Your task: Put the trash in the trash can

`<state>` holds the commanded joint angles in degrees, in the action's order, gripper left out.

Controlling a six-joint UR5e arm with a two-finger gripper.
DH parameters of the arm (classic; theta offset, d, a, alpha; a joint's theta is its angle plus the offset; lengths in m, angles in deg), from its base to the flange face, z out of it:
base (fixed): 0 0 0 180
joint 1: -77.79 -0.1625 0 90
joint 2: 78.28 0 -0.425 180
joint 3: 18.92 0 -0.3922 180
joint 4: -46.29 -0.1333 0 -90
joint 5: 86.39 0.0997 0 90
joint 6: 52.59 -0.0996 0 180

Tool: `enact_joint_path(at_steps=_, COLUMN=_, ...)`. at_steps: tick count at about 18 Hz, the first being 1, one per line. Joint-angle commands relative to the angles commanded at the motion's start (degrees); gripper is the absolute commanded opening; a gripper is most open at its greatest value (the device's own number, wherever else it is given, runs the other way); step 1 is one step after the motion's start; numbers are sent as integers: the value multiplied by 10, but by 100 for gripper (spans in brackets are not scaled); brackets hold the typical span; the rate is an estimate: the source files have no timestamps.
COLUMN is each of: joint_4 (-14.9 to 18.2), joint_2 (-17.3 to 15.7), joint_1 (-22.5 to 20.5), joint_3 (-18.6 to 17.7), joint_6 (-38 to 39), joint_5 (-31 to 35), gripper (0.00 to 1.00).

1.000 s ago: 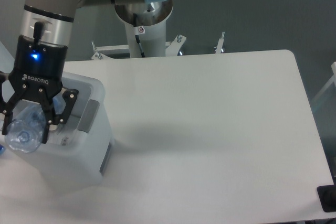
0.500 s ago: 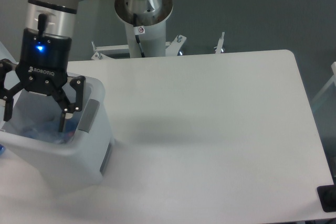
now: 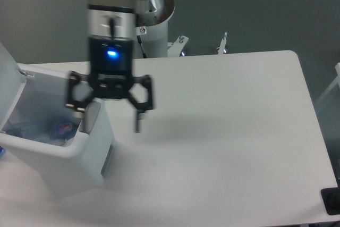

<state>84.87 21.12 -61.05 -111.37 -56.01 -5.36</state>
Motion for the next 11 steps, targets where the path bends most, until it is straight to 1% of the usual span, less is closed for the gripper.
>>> enact_joint_path(at_steps=2, joint_4=0, joint_2=1, joint_1=-48, joint_3=-33, joint_6=-48, joint_5=-2, gripper=100)
enact_joint_path(at_steps=3, joint_4=1, joint_2=2, joint_1=-71, joint_3=-43, joint_6=-78, joint_5=-4, gripper=100)
enact_joint_path(at_steps=5, joint_4=4, joint_2=3, joint_1=-101, joint_3=-64, joint_6=-124, joint_5=-2, gripper=100)
enact_joint_path(at_steps=6, joint_4=8, joint_2=3, joint_1=-117, joint_3=-71, joint_6=-155, joint_5=-1, gripper=100)
enact_joint_path(at_steps=9, joint_4=19, joint_2=8, joint_1=-147, joint_3=-77, joint_6=-299, joint_5=1, gripper=100)
enact_joint_path(at_steps=11, joint_4=22, joint_2=22, joint_1=-157, joint_3=-80, joint_6=-372, joint_5=3, gripper=100)
